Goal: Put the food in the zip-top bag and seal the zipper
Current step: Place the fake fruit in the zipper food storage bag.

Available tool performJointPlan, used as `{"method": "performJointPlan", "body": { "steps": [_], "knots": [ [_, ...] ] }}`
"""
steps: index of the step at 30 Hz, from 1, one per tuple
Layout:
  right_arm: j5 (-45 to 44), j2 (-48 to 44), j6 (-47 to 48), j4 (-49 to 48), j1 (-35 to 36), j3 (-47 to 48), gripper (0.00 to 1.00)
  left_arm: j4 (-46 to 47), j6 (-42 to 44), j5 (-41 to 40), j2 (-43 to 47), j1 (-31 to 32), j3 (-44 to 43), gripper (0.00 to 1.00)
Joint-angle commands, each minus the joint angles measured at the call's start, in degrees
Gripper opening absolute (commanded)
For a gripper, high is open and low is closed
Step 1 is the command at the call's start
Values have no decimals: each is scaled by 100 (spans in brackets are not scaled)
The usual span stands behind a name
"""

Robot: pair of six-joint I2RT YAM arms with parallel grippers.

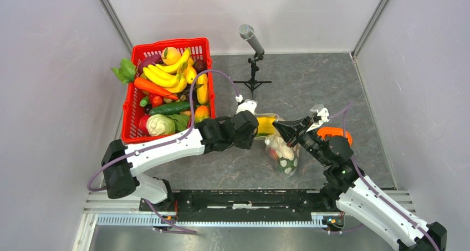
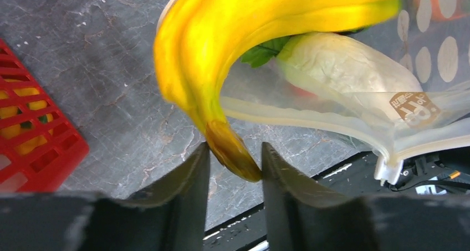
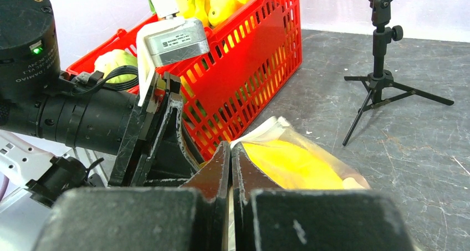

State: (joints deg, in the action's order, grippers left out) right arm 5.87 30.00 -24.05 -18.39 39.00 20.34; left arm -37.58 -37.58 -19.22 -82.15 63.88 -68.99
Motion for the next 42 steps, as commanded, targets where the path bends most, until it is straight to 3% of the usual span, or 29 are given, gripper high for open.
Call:
{"method": "performJointPlan", "body": {
  "steps": [1,4,10,14,19,24,29,34,37,42],
  "knots": [
    [-132,-47,-27,-439,28,98,2,106,-91,-209,27,38,-53,36],
    [-58,0,-28,-475,28,93,2,103,-8,-294,51,41,-101,21],
    [268,150,-3,-508,28,80,2,240,562,-588,126,40,-296,15],
    [706,179,69,-669,28,36,2,273,1143,-655,65,37,-449,5],
    [1794,327,657,-805,28,188,2,208,1788,-985,247,46,-528,4],
    [2134,424,1486,-909,28,405,0,137,2582,-906,521,46,-621,4],
    [3040,1019,2718,-60,28,1126,0,-376,3089,-904,563,47,-1081,4],
    [3744,1450,3160,445,28,1420,0,-1012,3616,-457,375,47,-1605,5],
    [3455,1320,3466,346,24,1252,0,-1598,3547,-699,158,51,-1889,2],
    [2571,901,3702,-570,28,757,0,-1648,3263,-1288,292,39,-1733,2]
  ]
}}
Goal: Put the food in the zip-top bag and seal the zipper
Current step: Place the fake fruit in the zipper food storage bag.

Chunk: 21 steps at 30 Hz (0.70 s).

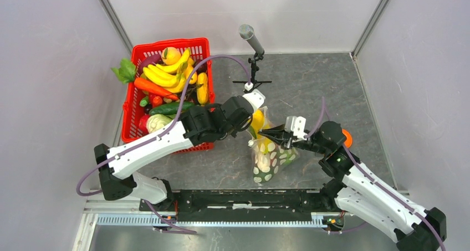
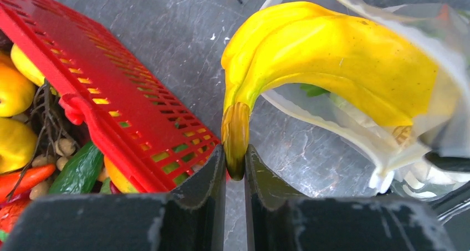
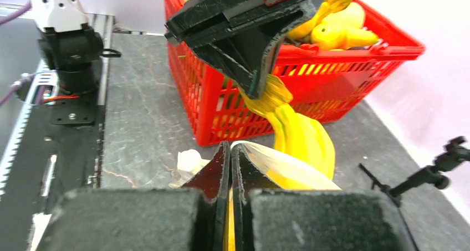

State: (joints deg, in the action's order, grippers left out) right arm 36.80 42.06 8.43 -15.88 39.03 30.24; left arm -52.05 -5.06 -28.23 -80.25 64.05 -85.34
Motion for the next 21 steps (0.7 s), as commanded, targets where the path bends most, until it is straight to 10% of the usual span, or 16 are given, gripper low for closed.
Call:
{"method": "performJointPlan", "body": {
  "steps": [1,11,21],
  "knots": [
    [-466,-311,531,-883,26,-246,0,-184,-2,-390,129,28,-88,2],
    [1168,371,1794,-675,26,99,0,-536,119,412,-375,22,-698,2],
    [281,-195,1876,-2577,35,-1336,0,-1333,-584,368,-801,5,-1021,2]
  ]
}}
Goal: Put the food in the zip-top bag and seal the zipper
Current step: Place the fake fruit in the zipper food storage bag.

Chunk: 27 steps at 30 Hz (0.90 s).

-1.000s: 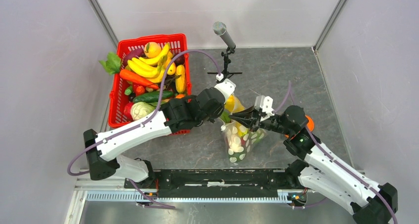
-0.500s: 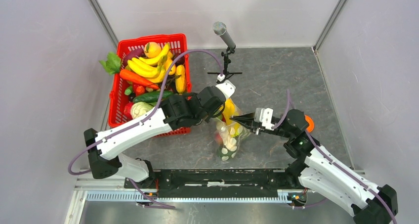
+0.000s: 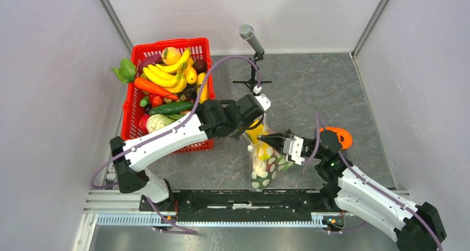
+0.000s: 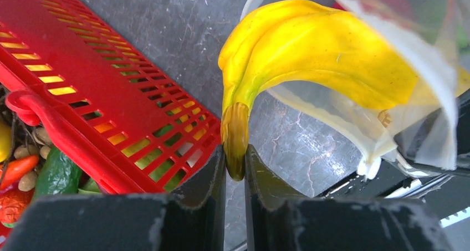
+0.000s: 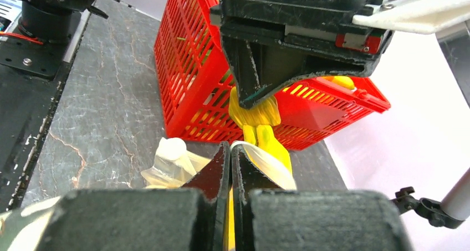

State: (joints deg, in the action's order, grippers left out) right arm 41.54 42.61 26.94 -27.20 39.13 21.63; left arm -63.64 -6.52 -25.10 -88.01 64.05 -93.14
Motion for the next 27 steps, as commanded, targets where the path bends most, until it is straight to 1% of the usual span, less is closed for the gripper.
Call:
{"method": "performJointPlan", "body": {
  "steps": [1,4,7,9,11,15,17,20,22,24,27],
  "knots": [
    [-158,-295,1,-1640,20,-617,0,-87,-649,90,-48,-2,-248,2],
    [-25,-418,-48,-2020,24,-907,0,182,-1048,343,-229,-3,-277,2],
    [199,-456,-75,-2111,34,-973,0,287,-1228,528,-529,10,-479,2],
    [189,-455,-59,-2079,33,-950,0,281,-1199,678,-709,6,-663,2],
    [175,-445,48,-2000,46,-931,0,267,-1065,1000,-817,11,-782,2],
    [119,-421,171,-1736,55,-817,0,-86,-742,1078,-1035,16,-916,2],
    [86,-477,155,-1788,70,-913,0,11,-762,969,-999,3,-727,2],
    [-178,-682,10,-2183,84,-1252,0,395,-803,1406,-901,9,-472,2],
    [-341,-894,-212,-2634,86,-1576,0,946,-864,1689,-751,5,-110,2],
    [-515,-1065,-498,-3043,85,-1799,0,1176,-984,1541,-630,3,65,2],
    [-429,-1116,-595,-2900,82,-1776,0,1239,-1098,1134,-589,-56,157,2]
  ]
}}
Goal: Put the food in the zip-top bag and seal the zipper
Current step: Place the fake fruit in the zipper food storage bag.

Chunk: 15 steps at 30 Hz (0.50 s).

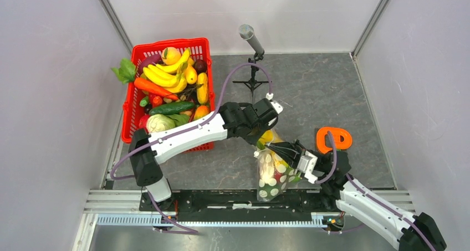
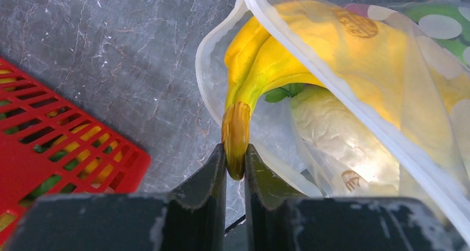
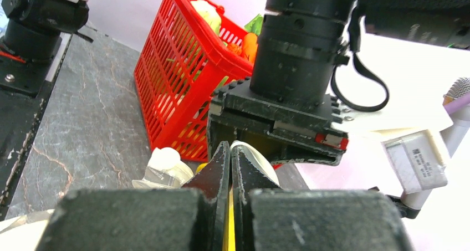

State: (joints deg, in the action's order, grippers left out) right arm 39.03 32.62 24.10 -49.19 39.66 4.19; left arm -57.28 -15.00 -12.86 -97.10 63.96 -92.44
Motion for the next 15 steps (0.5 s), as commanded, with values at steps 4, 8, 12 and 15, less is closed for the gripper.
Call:
{"method": "performJointPlan", "body": {
  "steps": [4,8,12,15],
  "knots": [
    [-111,164,-231,-602,29,260,0,80,-200,-789,119,-164,-315,2],
    [138,776,222,-140,24,1124,0,288,-284,-992,488,-584,-334,2],
    [474,1630,673,419,15,2157,0,358,-193,-788,773,-1079,-387,2],
    [884,2085,779,720,16,2787,0,344,-93,-683,811,-1168,-367,2]
  ]
}}
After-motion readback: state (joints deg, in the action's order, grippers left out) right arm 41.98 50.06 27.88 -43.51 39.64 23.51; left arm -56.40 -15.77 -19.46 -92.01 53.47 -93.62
